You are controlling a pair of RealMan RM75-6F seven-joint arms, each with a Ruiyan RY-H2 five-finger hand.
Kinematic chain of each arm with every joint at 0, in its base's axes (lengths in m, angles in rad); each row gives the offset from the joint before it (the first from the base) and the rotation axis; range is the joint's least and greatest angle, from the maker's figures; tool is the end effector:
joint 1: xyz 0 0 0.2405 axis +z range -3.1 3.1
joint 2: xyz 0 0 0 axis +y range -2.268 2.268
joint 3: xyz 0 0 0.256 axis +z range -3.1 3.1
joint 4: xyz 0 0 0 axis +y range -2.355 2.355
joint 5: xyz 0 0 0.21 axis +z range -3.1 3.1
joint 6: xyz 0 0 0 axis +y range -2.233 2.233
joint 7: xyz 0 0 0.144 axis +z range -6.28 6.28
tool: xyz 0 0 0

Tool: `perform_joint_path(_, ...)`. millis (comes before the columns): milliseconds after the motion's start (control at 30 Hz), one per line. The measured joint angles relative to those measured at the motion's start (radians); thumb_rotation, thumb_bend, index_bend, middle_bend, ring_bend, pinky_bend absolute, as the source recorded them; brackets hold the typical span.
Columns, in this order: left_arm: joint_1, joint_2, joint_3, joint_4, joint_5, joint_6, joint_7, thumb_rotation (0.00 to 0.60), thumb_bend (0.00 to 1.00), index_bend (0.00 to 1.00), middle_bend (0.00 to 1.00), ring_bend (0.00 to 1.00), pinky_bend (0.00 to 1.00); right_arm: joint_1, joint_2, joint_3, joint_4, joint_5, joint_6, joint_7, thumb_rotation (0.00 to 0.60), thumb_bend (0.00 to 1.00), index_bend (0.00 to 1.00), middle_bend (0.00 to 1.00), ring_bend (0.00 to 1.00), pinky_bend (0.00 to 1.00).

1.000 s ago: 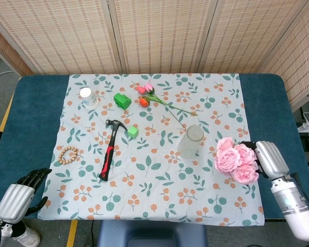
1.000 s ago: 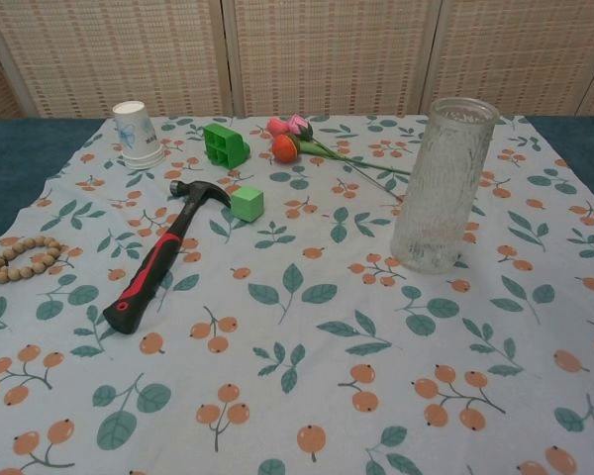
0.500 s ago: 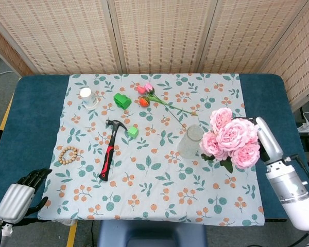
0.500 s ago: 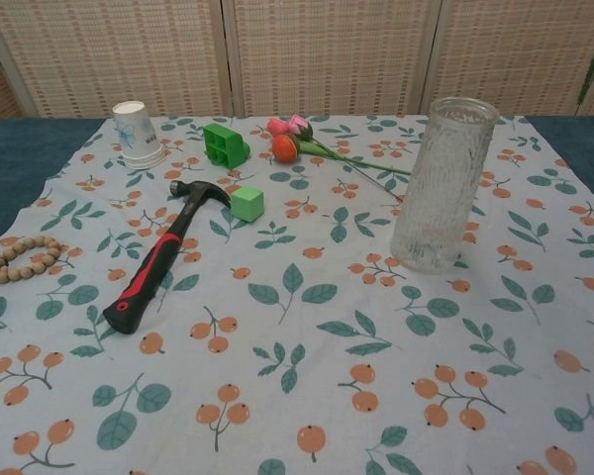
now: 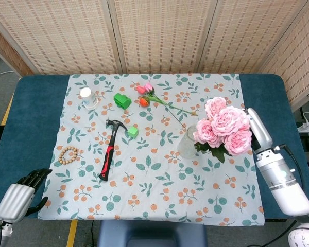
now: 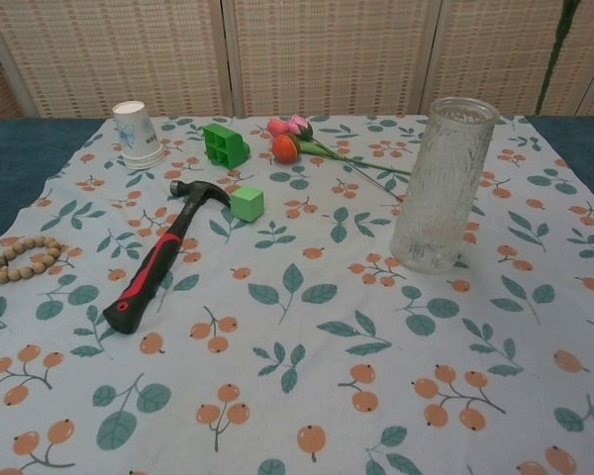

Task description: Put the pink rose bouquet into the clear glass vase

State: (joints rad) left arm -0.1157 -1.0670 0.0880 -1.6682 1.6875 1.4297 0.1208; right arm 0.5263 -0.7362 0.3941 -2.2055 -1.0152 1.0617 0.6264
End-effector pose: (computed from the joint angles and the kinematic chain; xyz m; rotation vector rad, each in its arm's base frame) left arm -0.2895 0.1555 0.1359 -1.7061 -0.8425 -0.8121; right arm -0.1130 -0.2974 0.2099 1.1912 -1.7006 1.6312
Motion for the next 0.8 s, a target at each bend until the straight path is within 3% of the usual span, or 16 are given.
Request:
perform_joint_path(433,0.0,0.0,-0.001,0.001,-0.004,-0.002,0.0,0.6,0.33,0.1,0.12,0.16,0.39,0.011,-0.111,-0.017,0.139,-0.065,-0.094,0.061,0.6,0.46,0.92,0.84,0.84,0.98)
perform_joint_path(800,-0.001,-0.001,0.0,0.0,-0.003,-0.003,0.004,0.6,0.33,0.1,0.12,0.16,0.39,0.012,-0.082,0.026,0.071,-0.071,-0.07,0.025,0.6,0.46,0.92,0.84,0.84,0.98)
